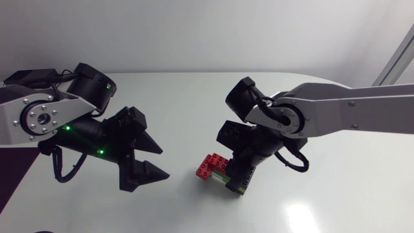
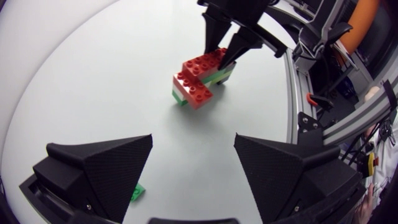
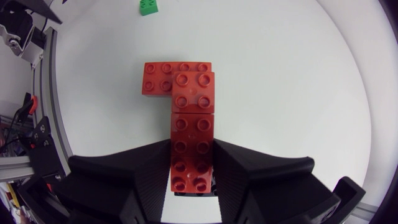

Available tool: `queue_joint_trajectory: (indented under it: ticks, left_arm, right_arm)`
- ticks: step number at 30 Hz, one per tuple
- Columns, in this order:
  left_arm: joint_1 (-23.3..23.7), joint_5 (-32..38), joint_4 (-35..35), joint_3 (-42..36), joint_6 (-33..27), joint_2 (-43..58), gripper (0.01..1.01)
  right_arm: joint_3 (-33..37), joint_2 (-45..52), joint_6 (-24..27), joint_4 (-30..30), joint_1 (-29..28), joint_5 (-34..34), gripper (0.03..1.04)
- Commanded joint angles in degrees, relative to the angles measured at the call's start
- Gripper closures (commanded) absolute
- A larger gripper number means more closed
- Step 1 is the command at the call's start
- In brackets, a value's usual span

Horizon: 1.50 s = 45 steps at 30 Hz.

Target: Separate the duplo bricks

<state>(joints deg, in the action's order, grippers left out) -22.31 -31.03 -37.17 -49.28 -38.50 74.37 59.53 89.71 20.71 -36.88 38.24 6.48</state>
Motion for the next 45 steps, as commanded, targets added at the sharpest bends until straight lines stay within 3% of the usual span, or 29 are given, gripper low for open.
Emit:
queue_joint_trajectory:
  ticks: [1, 11, 18, 32, 34, 38, 39, 45]
  left_arm:
    - [-2.04, -1.67, -1.86, -1.88, -2.72, 1.04, 0.113]
    - [-5.03, -4.48, -3.44, -7.06, -5.88, 11.76, 0.113]
    - [-6.0, -5.45, -0.63, -12.33, -2.02, 20.38, 0.115]
    - [-9.34, -3.34, 1.57, -17.34, 2.03, 27.23, 0.115]
    - [-9.42, -3.34, 1.57, -17.52, 2.11, 27.58, 0.115]
    - [-9.42, -3.25, 1.75, -17.87, 2.29, 28.11, 0.115]
    - [-9.51, -3.25, 1.75, -18.05, 2.29, 28.29, 0.115]
    - [-10.39, -3.16, 1.84, -19.1, 2.47, 28.82, 0.115]
  right_arm:
    - [-1.17, -0.59, 2.23, 0.5, -0.09, 0.9, 0.85]
    - [-3.28, -0.94, 3.02, 2.87, 1.22, 0.73, 0.87]
    - [-4.6, -1.82, 1.61, 4.72, 2.98, -0.94, 0.87]
    - [-2.75, 0.46, 1.18, 5.16, 3.51, -1.38, 0.85]
    - [-2.75, 0.82, 1.35, 4.98, 3.42, -1.21, 0.74]
    - [-2.49, 1.87, 1.44, 4.36, 2.89, -1.03, 0.22]
    - [-2.4, 1.96, 1.35, 3.92, 2.89, -1.03, 0.16]
    - [-2.84, 1.25, 0.91, 3.84, 2.81, -1.03, 0.11]
